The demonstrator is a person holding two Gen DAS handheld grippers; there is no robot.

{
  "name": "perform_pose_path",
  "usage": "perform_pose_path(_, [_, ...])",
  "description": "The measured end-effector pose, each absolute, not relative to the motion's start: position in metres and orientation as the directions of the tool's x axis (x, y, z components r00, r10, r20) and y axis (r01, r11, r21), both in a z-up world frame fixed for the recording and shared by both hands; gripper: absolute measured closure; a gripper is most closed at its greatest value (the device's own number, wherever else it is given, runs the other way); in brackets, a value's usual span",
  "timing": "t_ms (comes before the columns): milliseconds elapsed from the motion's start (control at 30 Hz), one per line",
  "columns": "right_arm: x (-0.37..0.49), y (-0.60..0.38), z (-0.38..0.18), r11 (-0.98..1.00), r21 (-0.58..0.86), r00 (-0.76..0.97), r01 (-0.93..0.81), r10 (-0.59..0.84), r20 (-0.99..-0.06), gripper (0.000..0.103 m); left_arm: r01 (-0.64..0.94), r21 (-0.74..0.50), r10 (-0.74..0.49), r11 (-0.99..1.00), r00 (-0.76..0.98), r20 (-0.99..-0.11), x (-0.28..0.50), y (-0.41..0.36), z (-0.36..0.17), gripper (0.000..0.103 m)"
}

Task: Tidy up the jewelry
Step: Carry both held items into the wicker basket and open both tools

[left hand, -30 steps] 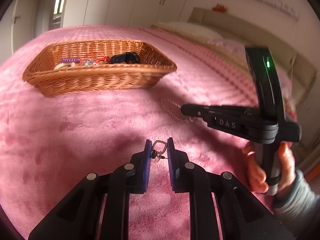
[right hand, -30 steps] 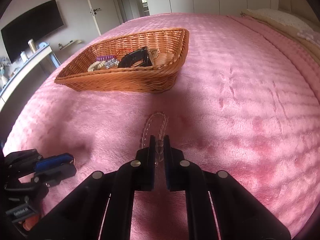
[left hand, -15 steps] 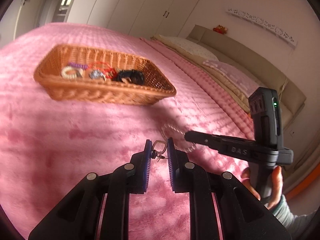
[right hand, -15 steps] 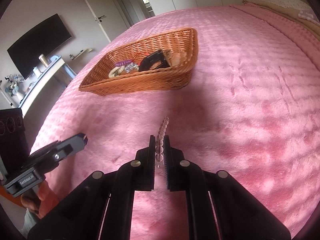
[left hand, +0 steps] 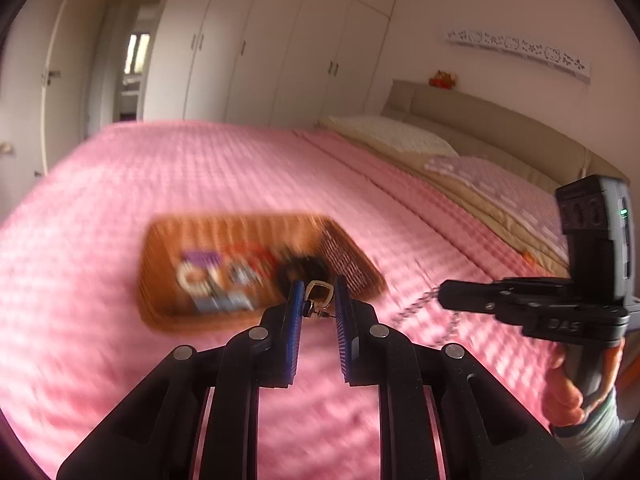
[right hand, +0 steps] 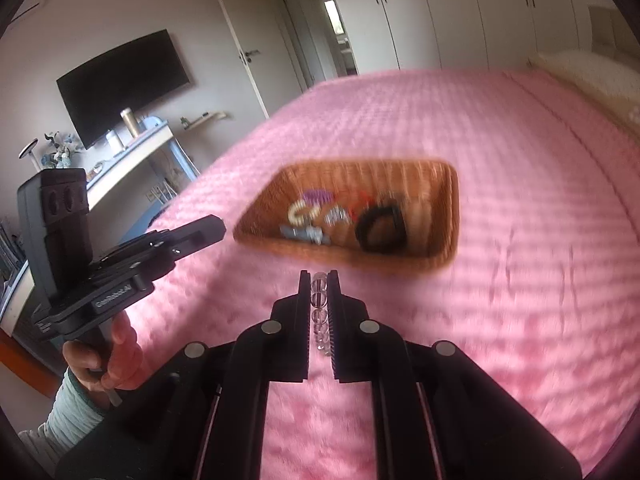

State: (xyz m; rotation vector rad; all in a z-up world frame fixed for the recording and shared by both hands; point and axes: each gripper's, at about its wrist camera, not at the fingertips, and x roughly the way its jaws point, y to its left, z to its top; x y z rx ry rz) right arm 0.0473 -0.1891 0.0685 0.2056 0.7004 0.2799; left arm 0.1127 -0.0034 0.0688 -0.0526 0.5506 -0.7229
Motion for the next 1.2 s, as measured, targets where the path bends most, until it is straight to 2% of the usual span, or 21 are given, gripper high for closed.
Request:
perform_pose_path(167, [0.095, -0.176, 0.094, 0.953, 0.232, 0.766, -0.195, 0.296, -0.571, 0.097, 0.568, -0.206, -0.593, 0.797, 0.669, -0.449, 0.16, -0.003, 0.083, 0.089])
perform_pose_path(267, [0.132, -0.169, 0.093, 0.964, 0.173, 0.775, -0.2, 0.264, -0.574, 0.097, 0.506, -0.123, -0.495, 0.854, 0.715, -0.494, 0.193, -0.014, 0.068, 0.089])
perform_pose_path(533, [0.233, -0.175, 0.036, 0.975, 0.185, 0.717, -0.121, 0.214, -0.663, 0.097, 0.435, -0.142, -0.431, 0.889, 0.694, -0.576, 0.25, -0.025, 0.012, 0.089])
perform_pose_path(733, [0.256, -0.191, 0.005, 0.978, 0.205, 0.688, -0.036, 0.173, -0.705, 0.096, 0.424, -0.143, -0.421, 0.894, 0.686, -0.593, 0.26, -0.026, -0.006, 0.088])
perform_pose_path(767, [0.257, -0.195, 0.002, 0.976, 0.215, 0.687, -0.02, 0.169, -0.707, 0.096, 0.423, -0.139, -0.418, 0.895, 0.69, -0.591, 0.259, -0.026, -0.006, 0.086])
perform_pose_path(867, [0.256, -0.204, -0.005, 0.969, 0.247, 0.671, -0.001, 0.184, -0.718, 0.091, 0.425, -0.146, -0.425, 0.893, 0.695, -0.58, 0.255, -0.024, -0.003, 0.054])
perform_pose_path(900, [0.252, -0.206, -0.005, 0.968, 0.25, 0.671, -0.001, 0.186, -0.718, 0.085, 0.428, -0.15, -0.432, 0.891, 0.701, -0.568, 0.251, -0.023, 0.001, 0.05])
perform_pose_path(1000, [0.238, -0.209, 0.002, 0.97, 0.242, 0.696, 0.01, 0.167, -0.699, 0.069, 0.443, -0.161, -0.455, 0.882, 0.712, -0.535, 0.239, -0.017, 0.015, 0.046])
perform_pose_path(1033, [0.228, -0.21, 0.008, 0.971, 0.239, 0.71, 0.012, 0.16, -0.686, 0.057, 0.446, -0.163, -0.461, 0.88, 0.718, -0.522, 0.232, -0.015, 0.021, 0.042])
perform_pose_path(1067, [0.217, -0.21, 0.015, 0.971, 0.237, 0.727, 0.013, 0.153, -0.669, 0.053, 0.446, -0.164, -0.462, 0.88, 0.724, -0.512, 0.226, -0.014, 0.026, 0.035])
perform_pose_path(1100, [0.208, -0.211, 0.02, 0.972, 0.234, 0.739, 0.014, 0.148, -0.657, 0.051, 0.447, -0.165, -0.465, 0.879, 0.731, -0.499, 0.219, -0.012, 0.032, 0.03])
perform_pose_path(1200, [0.163, -0.209, 0.038, 0.979, 0.202, 0.775, 0.007, 0.122, -0.62, 0.05, 0.463, -0.178, -0.49, 0.868, 0.741, -0.459, 0.188, -0.004, 0.047, 0.026])
